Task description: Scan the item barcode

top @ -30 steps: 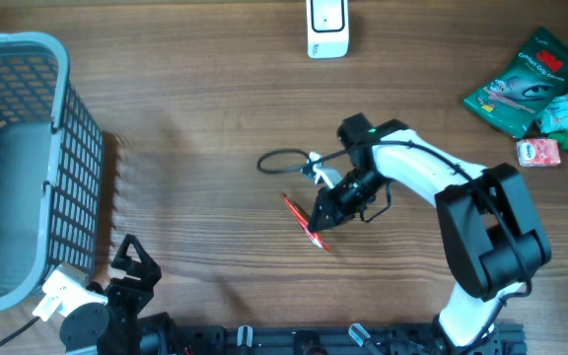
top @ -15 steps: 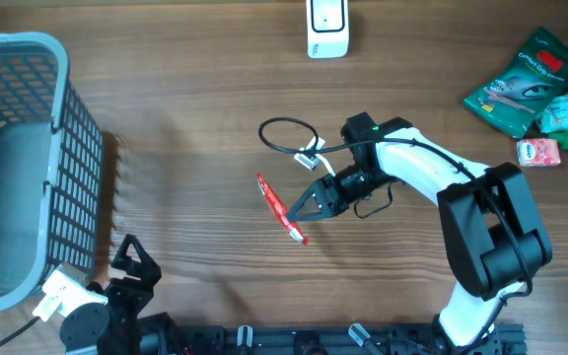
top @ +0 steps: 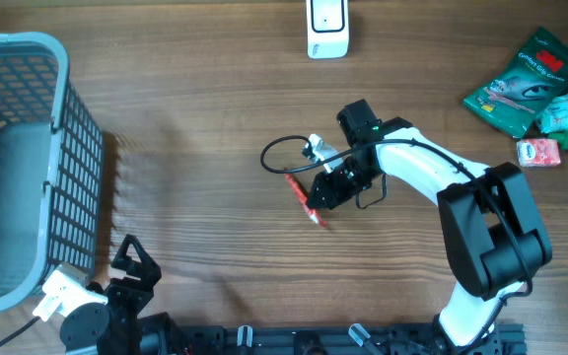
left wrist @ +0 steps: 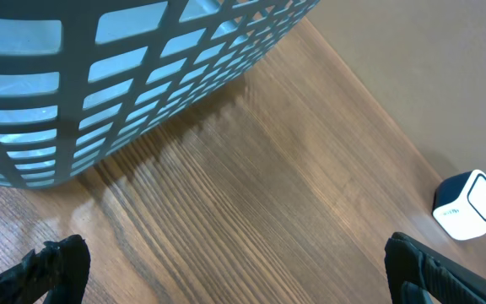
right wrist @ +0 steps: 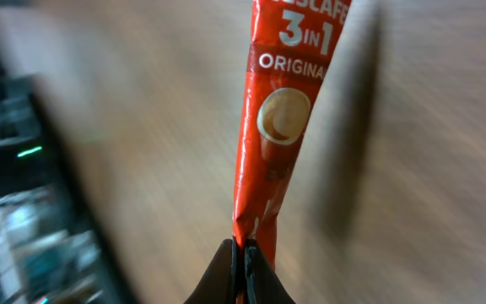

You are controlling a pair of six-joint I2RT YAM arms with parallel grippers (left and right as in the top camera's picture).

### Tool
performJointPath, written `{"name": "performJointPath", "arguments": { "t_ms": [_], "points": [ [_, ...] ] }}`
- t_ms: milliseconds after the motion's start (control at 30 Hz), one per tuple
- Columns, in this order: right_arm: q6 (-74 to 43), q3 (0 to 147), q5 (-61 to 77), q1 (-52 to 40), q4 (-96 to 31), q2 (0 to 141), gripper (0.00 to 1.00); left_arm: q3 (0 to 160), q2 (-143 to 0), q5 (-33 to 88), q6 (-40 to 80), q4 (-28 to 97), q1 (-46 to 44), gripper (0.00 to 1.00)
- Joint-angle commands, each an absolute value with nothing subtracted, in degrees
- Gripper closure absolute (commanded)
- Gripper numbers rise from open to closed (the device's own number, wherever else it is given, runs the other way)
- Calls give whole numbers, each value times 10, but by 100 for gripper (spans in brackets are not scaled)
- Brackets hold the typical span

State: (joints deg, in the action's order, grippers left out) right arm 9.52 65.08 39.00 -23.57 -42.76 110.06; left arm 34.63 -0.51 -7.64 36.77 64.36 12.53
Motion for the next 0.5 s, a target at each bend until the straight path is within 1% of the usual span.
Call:
{"name": "performJointPath", "arguments": {
  "t_ms": [0, 33, 67, 133, 233, 367, 467],
  "points": [
    [-5, 660, 230, -237, -413, 1108, 96, 345, -4, -84, 371, 643, 126, 0],
    [-8, 663, 229, -237, -416, 1108, 94, 345, -4, -84, 371, 643, 126, 0],
    [-9, 668, 229, -237, -422, 1108, 85, 345, -4, -84, 371, 643, 126, 0],
    [-8, 684, 229, -237, -441, 1108, 74, 345, -4, -84, 371, 643, 126, 0],
    [-9, 721, 227, -238, -481, 1108, 69, 345, -4, -84, 371, 643, 126, 0],
    [-15, 769, 205, -252, -519, 1108, 66, 345, -4, -84, 371, 643, 126, 0],
    [8, 773, 192, -271, -512, 1108, 57, 345, -4, -84, 371, 643, 126, 0]
  ]
}}
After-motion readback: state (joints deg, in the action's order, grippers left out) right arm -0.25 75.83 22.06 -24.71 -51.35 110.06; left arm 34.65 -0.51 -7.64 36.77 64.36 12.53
